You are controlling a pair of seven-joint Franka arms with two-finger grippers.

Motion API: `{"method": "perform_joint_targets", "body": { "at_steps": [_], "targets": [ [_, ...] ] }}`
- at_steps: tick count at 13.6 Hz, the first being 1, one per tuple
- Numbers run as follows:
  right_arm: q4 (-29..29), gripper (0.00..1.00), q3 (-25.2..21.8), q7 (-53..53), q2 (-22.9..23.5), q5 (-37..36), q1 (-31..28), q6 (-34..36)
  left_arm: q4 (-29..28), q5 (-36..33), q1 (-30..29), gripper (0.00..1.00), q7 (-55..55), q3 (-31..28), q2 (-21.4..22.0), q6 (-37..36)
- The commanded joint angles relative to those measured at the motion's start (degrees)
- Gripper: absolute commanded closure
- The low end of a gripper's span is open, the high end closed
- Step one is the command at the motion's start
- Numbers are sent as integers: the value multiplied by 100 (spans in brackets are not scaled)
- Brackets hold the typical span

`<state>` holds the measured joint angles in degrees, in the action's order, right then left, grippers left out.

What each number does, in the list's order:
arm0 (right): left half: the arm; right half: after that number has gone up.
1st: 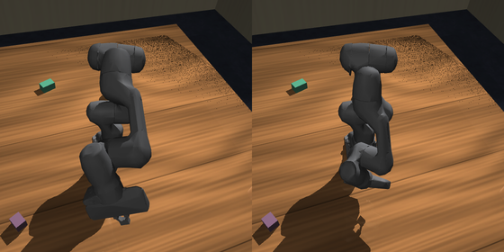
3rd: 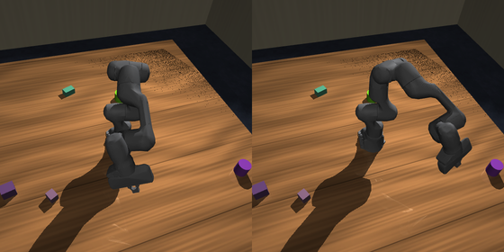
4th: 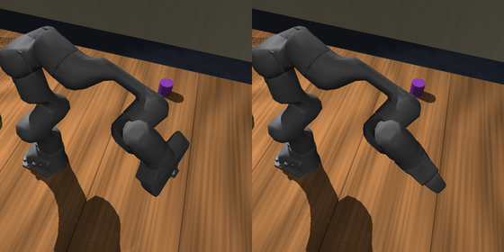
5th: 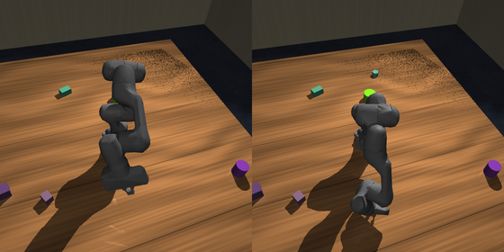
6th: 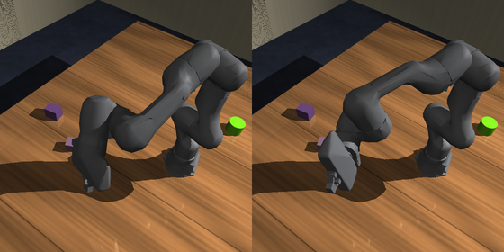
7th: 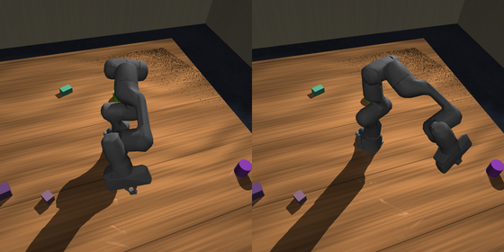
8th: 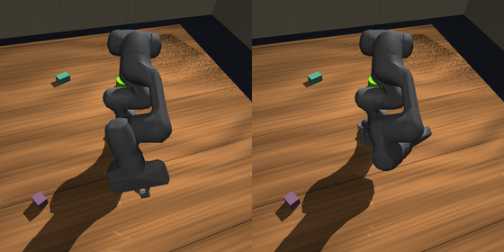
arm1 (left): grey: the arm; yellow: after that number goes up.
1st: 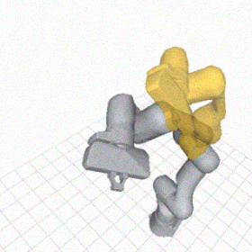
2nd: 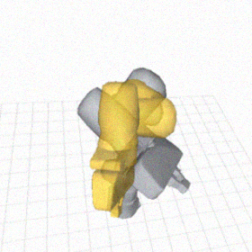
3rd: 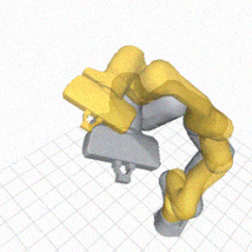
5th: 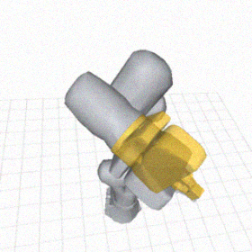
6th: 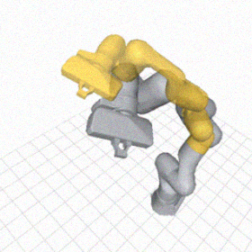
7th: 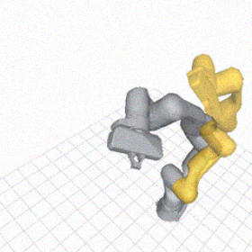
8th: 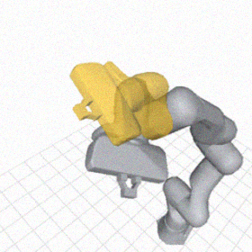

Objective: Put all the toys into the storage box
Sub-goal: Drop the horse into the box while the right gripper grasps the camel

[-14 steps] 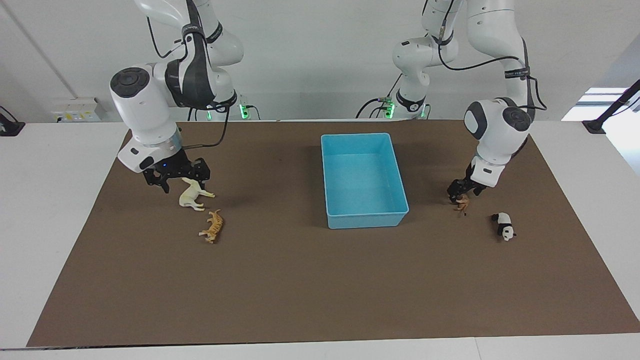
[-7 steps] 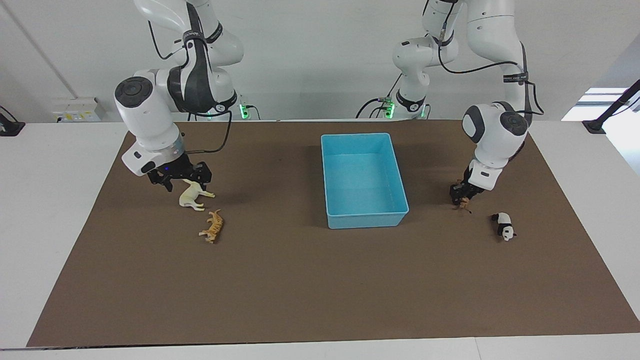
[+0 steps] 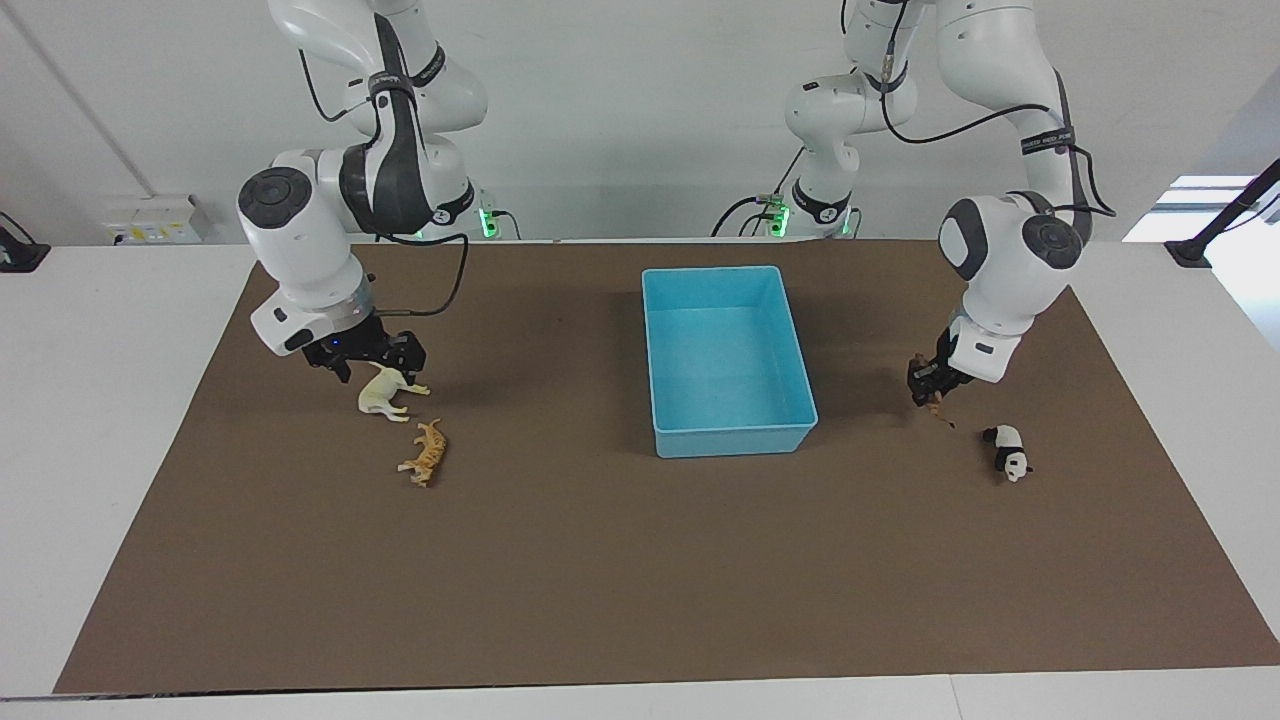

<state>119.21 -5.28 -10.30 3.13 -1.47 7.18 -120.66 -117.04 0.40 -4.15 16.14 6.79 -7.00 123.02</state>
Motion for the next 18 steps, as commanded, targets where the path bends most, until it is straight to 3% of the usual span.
{"method": "perform_joint_targets", "body": {
  "at_steps": [1,3,6,10,11,12,13,14,18],
  "targets": [
    [488,0,18,-603,-67,24,-85,-353,883,152,659,100,1089,-28,-56,-961],
    [550,0,27,-868,-41,24,-251,-406,1183,363,1107,100,1959,-11,5,-1261],
    [787,0,27,-1307,21,24,-419,-774,1070,373,2082,100,3278,15,84,-1053],
    [1086,0,27,-1379,39,24,-674,-960,61,373,2568,100,3439,24,514,-324],
    [1165,0,27,-1361,39,24,-691,-977,-72,373,2595,88,3440,24,559,-235],
    [1235,0,27,-1361,39,24,-726,-1082,-64,373,2604,37,3457,24,568,-269],
    [1366,0,27,-1370,30,24,-718,-1292,-21,373,2630,7,3457,24,559,-287],
    [1411,0,27,-1361,30,24,-718,-1346,15,373,2639,0,3466,24,559,-304],
    [1508,0,27,-1308,39,24,-657,-1486,252,303,2395,0,3309,-54,691,-603]
  ]
}}
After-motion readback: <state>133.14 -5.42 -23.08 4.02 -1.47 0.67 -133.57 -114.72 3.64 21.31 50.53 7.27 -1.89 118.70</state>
